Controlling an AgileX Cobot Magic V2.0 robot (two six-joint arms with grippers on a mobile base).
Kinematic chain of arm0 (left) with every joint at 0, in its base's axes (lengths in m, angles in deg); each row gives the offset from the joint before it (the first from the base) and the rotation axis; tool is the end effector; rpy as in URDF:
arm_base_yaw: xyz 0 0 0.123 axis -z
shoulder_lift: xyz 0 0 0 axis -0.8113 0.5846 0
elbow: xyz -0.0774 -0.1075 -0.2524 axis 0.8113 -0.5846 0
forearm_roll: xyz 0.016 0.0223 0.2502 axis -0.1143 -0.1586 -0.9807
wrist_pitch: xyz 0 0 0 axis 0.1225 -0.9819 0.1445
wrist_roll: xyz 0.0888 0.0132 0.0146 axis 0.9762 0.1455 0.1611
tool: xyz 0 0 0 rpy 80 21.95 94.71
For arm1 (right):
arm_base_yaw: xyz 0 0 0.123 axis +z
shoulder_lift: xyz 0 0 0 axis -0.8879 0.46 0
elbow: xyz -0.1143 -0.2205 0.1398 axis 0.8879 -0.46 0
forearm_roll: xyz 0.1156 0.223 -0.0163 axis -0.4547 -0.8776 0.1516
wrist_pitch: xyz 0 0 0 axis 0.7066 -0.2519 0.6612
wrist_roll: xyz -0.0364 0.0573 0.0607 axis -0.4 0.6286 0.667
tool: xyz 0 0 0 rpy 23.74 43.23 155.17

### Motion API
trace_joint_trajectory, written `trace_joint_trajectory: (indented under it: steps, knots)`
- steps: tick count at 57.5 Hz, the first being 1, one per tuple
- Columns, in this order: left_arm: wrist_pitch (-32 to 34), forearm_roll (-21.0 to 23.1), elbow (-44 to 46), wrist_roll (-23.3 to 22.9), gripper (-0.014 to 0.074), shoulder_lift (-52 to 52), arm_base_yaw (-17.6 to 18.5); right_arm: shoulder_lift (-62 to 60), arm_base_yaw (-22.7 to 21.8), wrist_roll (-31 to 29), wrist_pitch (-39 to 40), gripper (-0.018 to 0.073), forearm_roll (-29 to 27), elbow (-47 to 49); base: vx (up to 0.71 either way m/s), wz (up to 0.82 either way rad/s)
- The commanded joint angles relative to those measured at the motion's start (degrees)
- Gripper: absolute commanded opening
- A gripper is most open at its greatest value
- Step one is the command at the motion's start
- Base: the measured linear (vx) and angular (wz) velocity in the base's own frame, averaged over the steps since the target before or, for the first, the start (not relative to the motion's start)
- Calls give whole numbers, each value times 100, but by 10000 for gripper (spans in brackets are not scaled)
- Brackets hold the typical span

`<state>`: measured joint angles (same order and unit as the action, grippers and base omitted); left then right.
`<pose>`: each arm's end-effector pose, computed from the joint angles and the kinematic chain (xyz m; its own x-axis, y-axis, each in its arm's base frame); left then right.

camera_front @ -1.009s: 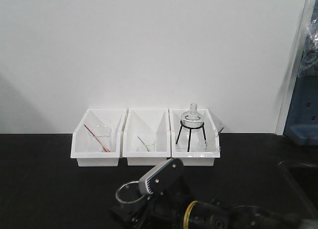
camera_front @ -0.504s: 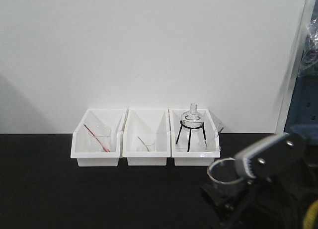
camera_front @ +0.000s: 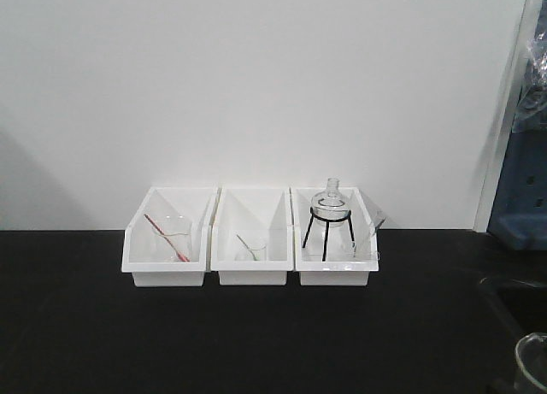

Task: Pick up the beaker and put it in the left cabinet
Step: 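Retract the right arm holding the beaker toward the robot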

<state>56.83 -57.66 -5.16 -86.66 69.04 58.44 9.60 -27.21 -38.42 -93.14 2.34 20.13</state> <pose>0.0544 0.0004 0.1801 -0.1975 -0.0010 -0.9803 0.0232 0.9997 -0.0057 0.1058 0.0501 0.3139 -0.1970 -0.0453 -0.9794 -0.3710 0.9281 0.0317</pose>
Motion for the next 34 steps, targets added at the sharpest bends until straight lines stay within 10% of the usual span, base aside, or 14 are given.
trace_joint_trajectory:
  steps: [1,34]
  knots:
    - [476,1,65,-24,4,-58,-1,-193,-22,-11,276,-1,164,181,0,0]
    - [476,1,65,-24,4,-58,-1,-296,-22,-11,276,-1,165,181,0,2]
